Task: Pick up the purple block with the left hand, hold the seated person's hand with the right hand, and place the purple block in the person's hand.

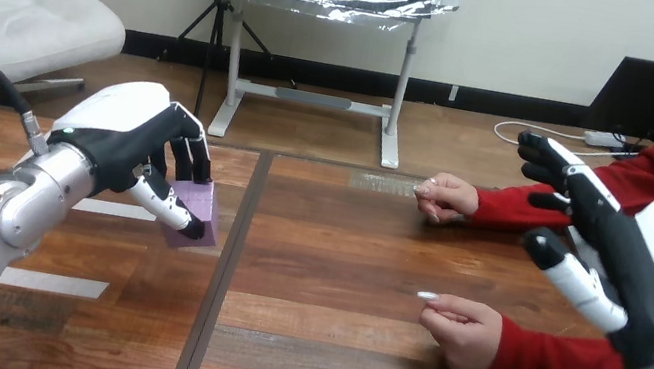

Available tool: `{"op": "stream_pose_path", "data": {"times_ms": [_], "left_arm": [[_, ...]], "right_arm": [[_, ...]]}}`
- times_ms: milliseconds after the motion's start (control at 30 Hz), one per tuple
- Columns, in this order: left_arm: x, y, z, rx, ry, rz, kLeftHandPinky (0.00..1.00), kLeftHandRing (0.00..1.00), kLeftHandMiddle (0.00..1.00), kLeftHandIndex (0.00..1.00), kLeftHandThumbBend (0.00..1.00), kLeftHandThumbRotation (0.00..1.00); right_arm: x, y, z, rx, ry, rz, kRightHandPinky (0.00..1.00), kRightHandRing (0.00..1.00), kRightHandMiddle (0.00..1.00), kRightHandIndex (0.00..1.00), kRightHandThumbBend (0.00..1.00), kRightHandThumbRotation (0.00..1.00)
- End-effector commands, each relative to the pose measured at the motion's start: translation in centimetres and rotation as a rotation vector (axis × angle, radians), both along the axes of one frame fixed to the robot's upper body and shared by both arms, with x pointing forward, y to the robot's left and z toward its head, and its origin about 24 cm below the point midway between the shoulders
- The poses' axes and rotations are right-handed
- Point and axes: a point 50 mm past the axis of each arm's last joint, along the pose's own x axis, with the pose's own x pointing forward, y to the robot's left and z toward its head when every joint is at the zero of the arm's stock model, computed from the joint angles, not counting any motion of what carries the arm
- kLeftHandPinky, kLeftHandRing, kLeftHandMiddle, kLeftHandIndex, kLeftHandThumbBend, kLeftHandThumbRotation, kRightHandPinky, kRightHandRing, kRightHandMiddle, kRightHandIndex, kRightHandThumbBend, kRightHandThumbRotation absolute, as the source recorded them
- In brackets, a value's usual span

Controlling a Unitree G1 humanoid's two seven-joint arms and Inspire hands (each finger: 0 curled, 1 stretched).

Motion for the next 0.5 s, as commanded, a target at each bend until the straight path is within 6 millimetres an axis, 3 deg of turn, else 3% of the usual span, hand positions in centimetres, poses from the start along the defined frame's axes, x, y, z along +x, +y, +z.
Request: {"op": "stream_pose_path", "data": {"times_ms": [0, 200, 467], "left_arm": [[0.7, -0.3, 3.0, -0.04, -0.106, -0.022, 0.39, 0.44, 0.49, 0.47, 0.64, 0.0], [0.7, -0.5, 3.2, -0.048, -0.114, -0.032, 0.39, 0.44, 0.49, 0.47, 0.63, 0.0], [0.5, -0.7, 3.6, -0.062, -0.133, -0.046, 0.39, 0.44, 0.48, 0.46, 0.63, 0.0]], "right_arm": [[2.5, -1.1, 2.7, -0.097, -0.061, -0.024, 0.7, 0.82, 0.88, 0.89, 0.99, 0.78], [3.4, -1.8, 3.1, -0.187, -0.021, -0.028, 0.68, 0.83, 0.89, 0.9, 1.0, 0.64], [4.3, -2.7, 3.7, -0.299, 0.014, -0.019, 0.77, 0.92, 0.96, 0.94, 1.0, 0.45]]}}
